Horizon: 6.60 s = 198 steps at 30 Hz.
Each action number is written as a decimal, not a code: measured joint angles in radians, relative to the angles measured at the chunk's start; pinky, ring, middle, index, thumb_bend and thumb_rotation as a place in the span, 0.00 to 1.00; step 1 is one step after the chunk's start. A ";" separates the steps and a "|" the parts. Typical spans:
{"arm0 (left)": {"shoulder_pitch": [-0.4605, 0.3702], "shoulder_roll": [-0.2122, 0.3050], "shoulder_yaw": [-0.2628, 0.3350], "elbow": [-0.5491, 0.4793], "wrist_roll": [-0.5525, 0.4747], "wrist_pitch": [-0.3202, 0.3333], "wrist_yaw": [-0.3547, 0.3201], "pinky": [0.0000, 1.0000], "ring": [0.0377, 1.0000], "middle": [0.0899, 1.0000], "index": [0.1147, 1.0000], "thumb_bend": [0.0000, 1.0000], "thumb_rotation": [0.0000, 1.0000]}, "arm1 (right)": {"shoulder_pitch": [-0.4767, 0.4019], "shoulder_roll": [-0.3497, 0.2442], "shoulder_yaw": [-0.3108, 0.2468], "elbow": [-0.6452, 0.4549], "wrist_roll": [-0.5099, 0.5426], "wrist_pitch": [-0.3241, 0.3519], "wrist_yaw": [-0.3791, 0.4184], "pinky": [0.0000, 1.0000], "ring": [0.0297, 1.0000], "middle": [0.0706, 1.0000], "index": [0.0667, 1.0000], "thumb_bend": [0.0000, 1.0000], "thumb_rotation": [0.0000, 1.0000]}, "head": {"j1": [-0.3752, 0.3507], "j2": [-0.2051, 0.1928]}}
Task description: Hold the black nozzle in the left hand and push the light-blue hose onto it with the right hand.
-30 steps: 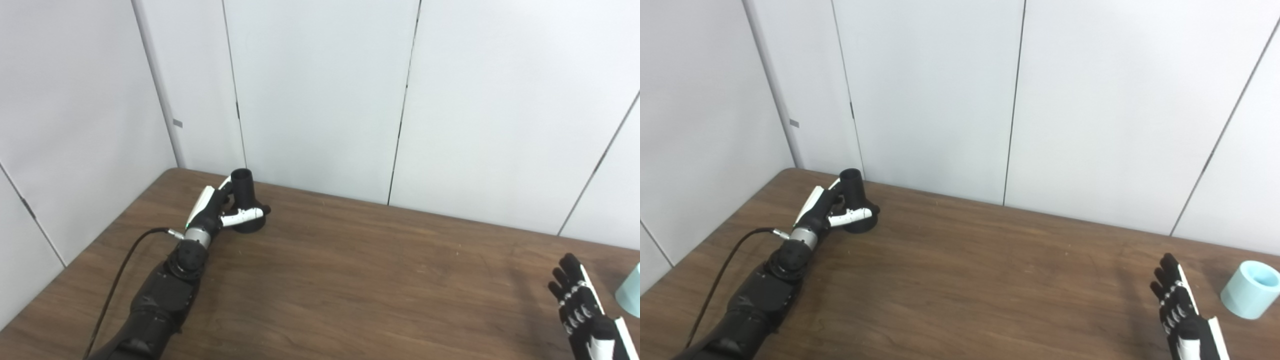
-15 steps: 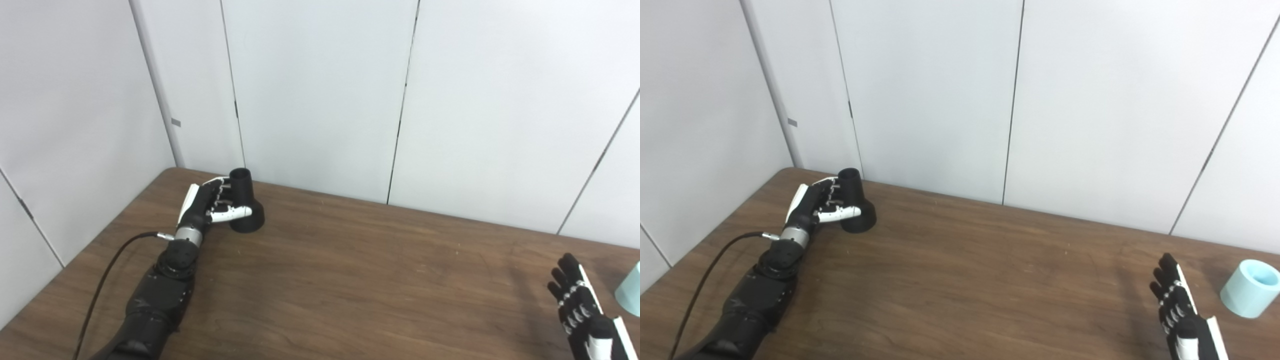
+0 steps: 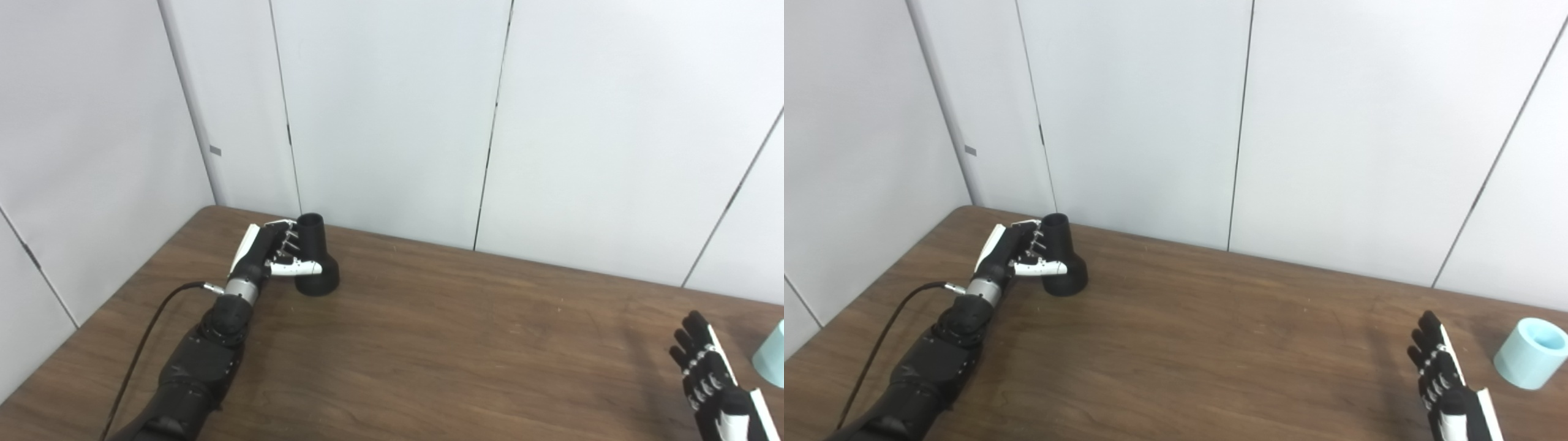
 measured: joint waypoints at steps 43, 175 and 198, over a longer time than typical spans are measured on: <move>0.256 -0.233 -0.409 -0.564 0.054 -0.045 -0.188 0.19 0.23 0.27 0.41 0.52 0.09 | 0.112 0.208 0.100 -0.244 -0.166 0.350 -0.174 0.94 0.96 0.99 0.97 0.73 1.00 | -0.377 0.213; 0.212 -0.261 -0.351 -0.448 0.107 -0.157 -0.194 0.17 0.22 0.26 0.41 0.52 0.08 | -0.546 -0.494 0.333 0.314 -1.047 0.437 -0.046 0.14 0.21 0.43 0.45 0.53 0.00 | -0.413 0.095; 0.213 -0.262 -0.352 -0.450 0.110 -0.156 -0.193 0.17 0.22 0.27 0.41 0.52 0.08 | -0.553 -0.500 0.388 -0.090 -1.062 0.454 0.253 0.13 0.19 0.43 0.45 0.53 0.00 | -0.380 0.107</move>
